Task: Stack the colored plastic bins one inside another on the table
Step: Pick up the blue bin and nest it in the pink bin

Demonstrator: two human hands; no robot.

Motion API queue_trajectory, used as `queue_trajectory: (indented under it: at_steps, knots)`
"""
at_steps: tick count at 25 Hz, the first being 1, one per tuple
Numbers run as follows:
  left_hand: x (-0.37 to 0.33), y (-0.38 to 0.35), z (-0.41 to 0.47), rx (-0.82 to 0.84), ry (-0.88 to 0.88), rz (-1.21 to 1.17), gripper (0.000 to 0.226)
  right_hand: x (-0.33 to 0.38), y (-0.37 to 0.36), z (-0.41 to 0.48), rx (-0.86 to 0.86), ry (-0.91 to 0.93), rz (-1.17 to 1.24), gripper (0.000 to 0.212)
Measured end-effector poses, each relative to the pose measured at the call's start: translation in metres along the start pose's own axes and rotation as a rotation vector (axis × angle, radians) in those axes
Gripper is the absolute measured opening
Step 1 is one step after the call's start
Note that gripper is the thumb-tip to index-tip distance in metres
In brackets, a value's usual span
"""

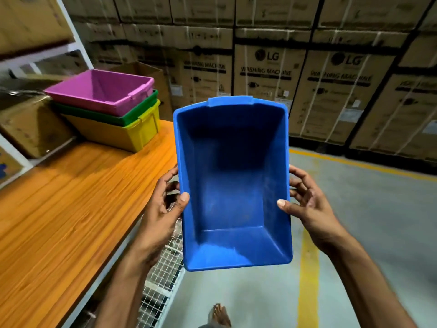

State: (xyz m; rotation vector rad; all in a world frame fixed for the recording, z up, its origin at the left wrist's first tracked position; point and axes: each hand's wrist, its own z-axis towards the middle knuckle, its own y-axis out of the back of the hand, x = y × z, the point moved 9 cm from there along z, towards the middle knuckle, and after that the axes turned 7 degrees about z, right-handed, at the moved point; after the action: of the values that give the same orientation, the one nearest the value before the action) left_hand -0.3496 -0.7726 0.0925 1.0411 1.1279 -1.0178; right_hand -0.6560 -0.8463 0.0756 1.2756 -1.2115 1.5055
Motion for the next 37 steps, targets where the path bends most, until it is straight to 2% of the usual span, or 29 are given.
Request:
queue_trajectory:
  at_steps: [7, 10, 14, 18, 24, 31, 37]
  knots:
    - [-0.011, 0.019, 0.15, -0.056, -0.087, -0.04, 0.058, 0.042, -0.016, 0.158, 0.087, 0.083, 0.015, 0.073]
    - [-0.017, 0.025, 0.2, -0.146, -0.088, -0.051, 0.05, 0.054, -0.024, 0.225, 0.152, 0.1, 0.07, 0.074]
    - [-0.029, 0.028, 0.262, -0.266, -0.114, -0.017, 0.058, 0.068, -0.033, 0.32, 0.262, 0.095, 0.127, 0.076]
    - [-0.053, 0.021, 0.319, -0.378, -0.164, 0.047, 0.058, 0.089, -0.052, 0.421, 0.415, 0.053, 0.218, 0.074]
    - [-0.092, 0.032, 0.38, -0.634, -0.195, 0.002, 0.058, 0.134, -0.101, 0.55, 0.714, -0.001, 0.252, 0.071]
    - [-0.124, 0.08, 0.381, -0.848, -0.192, 0.062, 0.056, 0.147, -0.199, 0.602, 0.962, -0.041, 0.317, 0.068]
    - [-0.157, 0.162, 0.358, -1.016, -0.269, 0.257, 0.057, 0.156, -0.314, 0.605, 1.063, 0.099, 0.346, 0.075]
